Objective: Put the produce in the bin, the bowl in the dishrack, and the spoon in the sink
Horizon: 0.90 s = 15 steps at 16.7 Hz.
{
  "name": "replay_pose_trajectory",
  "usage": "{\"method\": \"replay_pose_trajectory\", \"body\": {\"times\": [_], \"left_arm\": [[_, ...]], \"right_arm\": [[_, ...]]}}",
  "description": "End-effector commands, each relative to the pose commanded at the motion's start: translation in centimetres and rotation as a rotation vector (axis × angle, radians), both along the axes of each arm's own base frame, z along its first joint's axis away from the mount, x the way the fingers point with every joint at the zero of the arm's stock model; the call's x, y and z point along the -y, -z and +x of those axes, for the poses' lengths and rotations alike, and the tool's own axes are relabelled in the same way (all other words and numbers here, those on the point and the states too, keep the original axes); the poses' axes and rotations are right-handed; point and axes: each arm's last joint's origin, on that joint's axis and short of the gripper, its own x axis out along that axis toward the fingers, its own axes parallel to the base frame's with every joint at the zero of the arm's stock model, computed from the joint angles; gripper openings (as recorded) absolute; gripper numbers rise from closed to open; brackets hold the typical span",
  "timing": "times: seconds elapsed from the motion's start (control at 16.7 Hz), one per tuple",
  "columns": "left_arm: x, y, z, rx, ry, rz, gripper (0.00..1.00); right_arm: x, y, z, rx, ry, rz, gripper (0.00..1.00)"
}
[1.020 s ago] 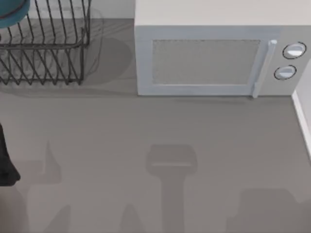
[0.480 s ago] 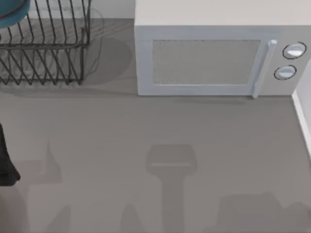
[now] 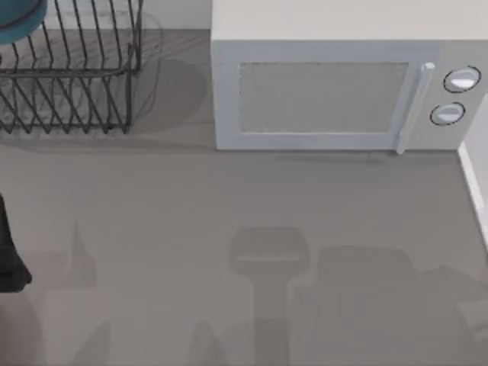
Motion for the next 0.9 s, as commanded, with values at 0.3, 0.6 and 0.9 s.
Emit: {"method": "replay_pose_trajectory", "body": {"times": [0.3, 0.6, 0.9], "left_arm": [[0.0, 0.0, 0.0, 0.0, 0.0, 0.0, 1.0], [0.0, 0.0, 0.0, 0.0, 0.0, 0.0, 1.0], [0.0, 0.0, 0.0, 0.0, 0.0, 0.0, 1.0]], "right_arm": [[1.1, -1.7, 7.8, -0.019, -0.023, 0.002, 0.0], [1.6, -1.2, 15.5, -0.022, -0.026, 0.002, 0.0], [1.4, 1.2, 20.8, -0.007, -0.007, 0.002, 0.0]]}}
